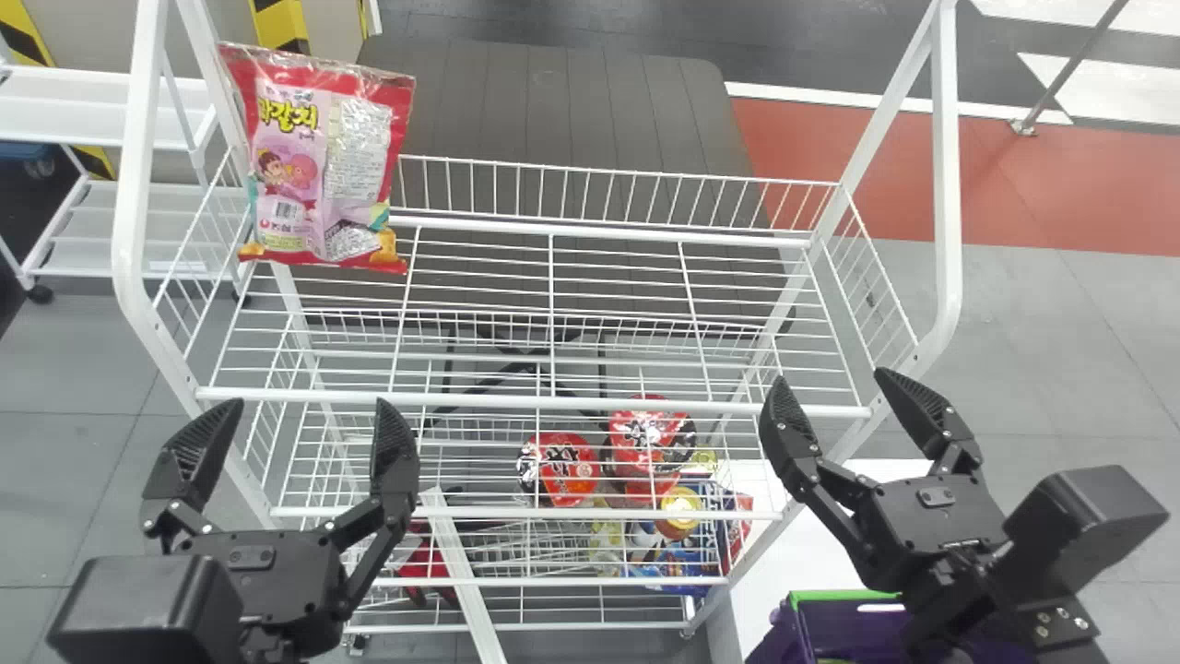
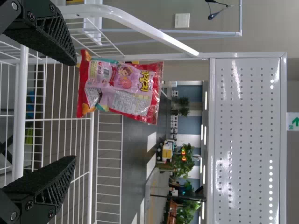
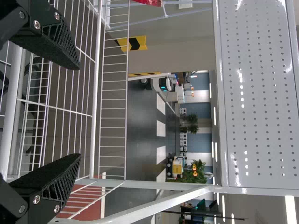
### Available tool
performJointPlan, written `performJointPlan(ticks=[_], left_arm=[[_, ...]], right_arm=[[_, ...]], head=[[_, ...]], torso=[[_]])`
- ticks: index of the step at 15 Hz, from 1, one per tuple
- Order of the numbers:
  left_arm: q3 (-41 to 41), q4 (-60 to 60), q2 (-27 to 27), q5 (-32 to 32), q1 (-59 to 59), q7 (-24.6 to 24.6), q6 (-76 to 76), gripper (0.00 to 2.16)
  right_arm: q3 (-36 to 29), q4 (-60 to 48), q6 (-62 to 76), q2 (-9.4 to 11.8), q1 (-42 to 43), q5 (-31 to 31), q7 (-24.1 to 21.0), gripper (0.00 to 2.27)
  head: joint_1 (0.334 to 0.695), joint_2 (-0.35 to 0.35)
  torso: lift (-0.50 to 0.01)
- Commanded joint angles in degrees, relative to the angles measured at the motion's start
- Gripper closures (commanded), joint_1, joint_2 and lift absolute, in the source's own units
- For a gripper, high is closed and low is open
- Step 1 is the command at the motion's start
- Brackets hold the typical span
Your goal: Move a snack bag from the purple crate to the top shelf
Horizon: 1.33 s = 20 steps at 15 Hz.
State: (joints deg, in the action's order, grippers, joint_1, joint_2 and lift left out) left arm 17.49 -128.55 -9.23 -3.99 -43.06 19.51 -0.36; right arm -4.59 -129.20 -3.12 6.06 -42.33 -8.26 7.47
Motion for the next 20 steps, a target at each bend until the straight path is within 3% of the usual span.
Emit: performJointPlan(ticks=[1,20], left_arm=[[0.0,-0.03,0.0,-0.14,-0.01,0.0,-0.03,0.1],[0.0,-0.03,0.09,-0.23,0.26,-0.44,0.33,0.1]], right_arm=[[0.19,0.01,0.0,0.0,0.15,0.0,0.0,0.17],[0.19,-0.08,-0.71,0.0,0.23,0.0,0.18,0.16]], head=[[0.695,-0.139],[0.695,-0.138]], torso=[[0.0],[0.0]])
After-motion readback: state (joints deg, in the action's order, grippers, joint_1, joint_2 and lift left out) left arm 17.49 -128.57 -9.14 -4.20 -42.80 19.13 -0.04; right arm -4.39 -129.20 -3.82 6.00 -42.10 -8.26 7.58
